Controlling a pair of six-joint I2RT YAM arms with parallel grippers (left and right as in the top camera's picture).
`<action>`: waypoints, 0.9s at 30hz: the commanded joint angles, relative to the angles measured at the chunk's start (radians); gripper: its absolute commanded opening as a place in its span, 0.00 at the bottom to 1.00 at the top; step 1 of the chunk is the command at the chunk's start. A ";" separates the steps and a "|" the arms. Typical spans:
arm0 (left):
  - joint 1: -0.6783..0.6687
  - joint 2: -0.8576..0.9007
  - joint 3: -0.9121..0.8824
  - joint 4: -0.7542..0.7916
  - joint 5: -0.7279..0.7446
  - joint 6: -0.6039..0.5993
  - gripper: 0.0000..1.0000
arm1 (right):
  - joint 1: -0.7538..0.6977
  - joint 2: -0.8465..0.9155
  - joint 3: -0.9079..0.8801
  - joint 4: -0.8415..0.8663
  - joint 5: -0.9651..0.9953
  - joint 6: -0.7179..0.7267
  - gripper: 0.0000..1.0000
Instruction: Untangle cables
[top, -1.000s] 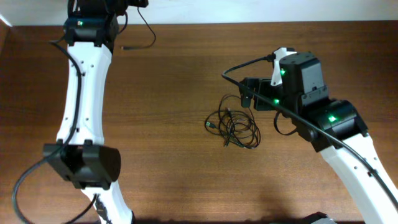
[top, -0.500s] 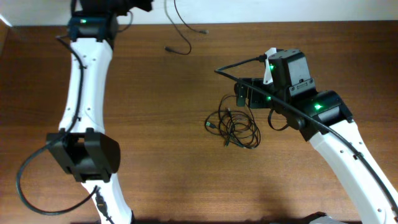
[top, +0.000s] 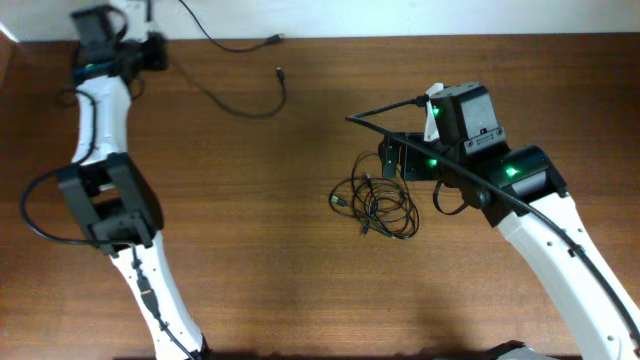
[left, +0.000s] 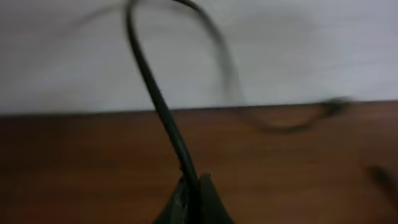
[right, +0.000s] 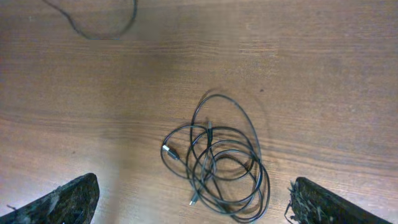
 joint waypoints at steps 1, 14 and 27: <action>0.093 0.025 0.008 0.043 -0.153 0.053 0.00 | -0.005 0.003 0.003 -0.027 -0.059 0.008 0.98; 0.287 0.043 0.008 0.260 -0.233 0.161 0.99 | -0.005 0.003 0.003 -0.065 -0.085 0.008 0.98; 0.308 0.043 0.008 0.137 -0.233 0.161 0.99 | -0.005 0.003 0.003 -0.066 -0.085 0.008 0.99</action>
